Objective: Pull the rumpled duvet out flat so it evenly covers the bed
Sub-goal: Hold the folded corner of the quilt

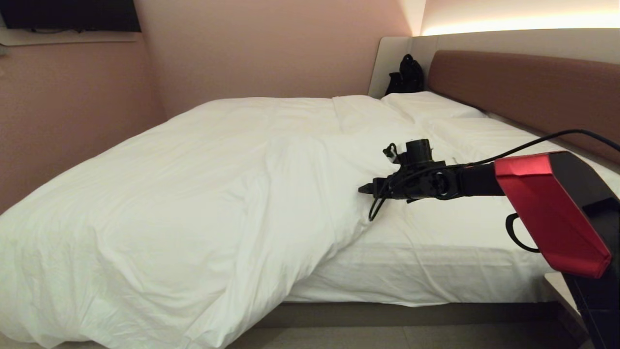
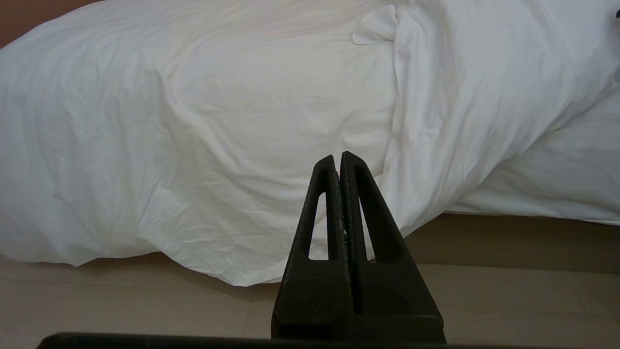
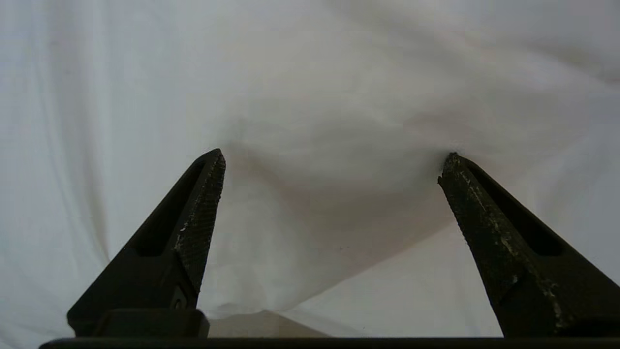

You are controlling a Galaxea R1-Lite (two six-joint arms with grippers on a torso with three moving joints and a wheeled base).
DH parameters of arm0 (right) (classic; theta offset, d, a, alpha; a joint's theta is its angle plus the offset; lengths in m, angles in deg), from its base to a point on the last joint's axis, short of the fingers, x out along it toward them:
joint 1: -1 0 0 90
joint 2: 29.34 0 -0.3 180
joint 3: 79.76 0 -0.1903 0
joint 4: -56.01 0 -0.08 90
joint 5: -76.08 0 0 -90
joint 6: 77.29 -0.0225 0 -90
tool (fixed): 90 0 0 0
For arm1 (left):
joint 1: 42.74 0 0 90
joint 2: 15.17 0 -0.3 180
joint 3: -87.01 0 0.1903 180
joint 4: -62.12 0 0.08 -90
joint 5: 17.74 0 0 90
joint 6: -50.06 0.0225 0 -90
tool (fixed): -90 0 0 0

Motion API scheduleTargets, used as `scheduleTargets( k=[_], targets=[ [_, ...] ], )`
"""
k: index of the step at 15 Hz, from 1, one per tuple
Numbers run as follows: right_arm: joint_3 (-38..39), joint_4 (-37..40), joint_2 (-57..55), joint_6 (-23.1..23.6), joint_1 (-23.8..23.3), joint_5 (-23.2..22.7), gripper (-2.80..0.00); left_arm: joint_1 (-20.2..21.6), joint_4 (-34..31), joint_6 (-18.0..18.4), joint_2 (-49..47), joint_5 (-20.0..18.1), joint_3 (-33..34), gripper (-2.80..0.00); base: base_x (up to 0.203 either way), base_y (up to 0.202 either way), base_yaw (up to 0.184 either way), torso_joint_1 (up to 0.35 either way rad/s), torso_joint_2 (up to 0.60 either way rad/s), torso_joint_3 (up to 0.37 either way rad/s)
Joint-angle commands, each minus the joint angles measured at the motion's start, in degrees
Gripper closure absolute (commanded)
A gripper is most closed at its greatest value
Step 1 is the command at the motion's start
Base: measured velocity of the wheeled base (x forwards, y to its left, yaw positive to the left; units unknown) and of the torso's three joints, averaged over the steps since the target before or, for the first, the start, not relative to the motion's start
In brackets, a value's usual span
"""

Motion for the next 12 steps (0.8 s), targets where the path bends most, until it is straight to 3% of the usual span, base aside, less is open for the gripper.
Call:
scheduleTargets(
  k=[1, 4, 12],
  targets=[
    [0.0, -1.9, 1.1, 4.0, 0.5, 1.8, -2.80, 0.0, 0.0, 0.0, 0.0, 0.0, 0.0, 0.00, 0.000, 0.000, 0.000, 0.000, 0.00, 0.000],
    [-0.1, -5.3, 0.3, 11.3, 1.9, 3.7, -2.80, 0.0, 0.0, 0.0, 0.0, 0.0, 0.0, 0.00, 0.000, 0.000, 0.000, 0.000, 0.00, 0.000],
    [-0.2, -12.7, -6.8, 19.8, 2.6, 4.4, -2.80, 0.0, 0.0, 0.0, 0.0, 0.0, 0.0, 0.00, 0.000, 0.000, 0.000, 0.000, 0.00, 0.000]
  ],
)
